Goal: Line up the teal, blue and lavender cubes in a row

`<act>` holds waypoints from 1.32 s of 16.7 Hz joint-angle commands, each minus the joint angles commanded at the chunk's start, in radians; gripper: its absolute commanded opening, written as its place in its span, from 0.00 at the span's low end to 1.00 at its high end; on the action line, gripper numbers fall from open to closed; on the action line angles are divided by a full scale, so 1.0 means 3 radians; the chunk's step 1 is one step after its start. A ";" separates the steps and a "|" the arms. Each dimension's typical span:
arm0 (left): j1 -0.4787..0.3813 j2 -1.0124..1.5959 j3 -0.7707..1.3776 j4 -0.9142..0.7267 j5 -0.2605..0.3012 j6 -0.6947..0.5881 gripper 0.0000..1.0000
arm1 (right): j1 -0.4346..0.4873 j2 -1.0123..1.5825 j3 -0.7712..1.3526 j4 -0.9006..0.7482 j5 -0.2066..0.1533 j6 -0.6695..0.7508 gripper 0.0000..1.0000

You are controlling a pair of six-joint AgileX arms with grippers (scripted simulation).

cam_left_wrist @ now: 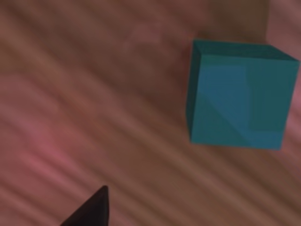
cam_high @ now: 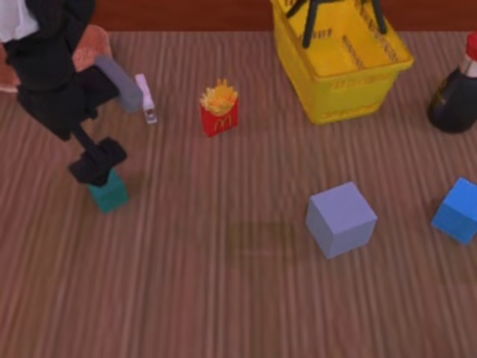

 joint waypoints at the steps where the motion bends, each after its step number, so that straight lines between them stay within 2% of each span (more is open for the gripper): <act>1: -0.0012 0.0118 0.0110 -0.0058 0.0000 0.0045 1.00 | 0.0000 0.0000 0.0000 0.0000 0.0000 0.0000 1.00; 10: -0.0017 0.0296 0.0209 -0.0074 0.0000 0.0108 1.00 | 0.0000 0.0000 0.0000 0.0000 0.0000 0.0000 1.00; 17: -0.0024 0.0631 -0.0291 0.0786 0.0003 0.0115 1.00 | 0.0000 0.0000 0.0000 0.0000 0.0000 0.0000 1.00; 22: -0.0024 0.0681 -0.0354 0.0878 0.0004 0.0117 1.00 | 0.0000 0.0000 0.0000 0.0000 0.0000 0.0000 1.00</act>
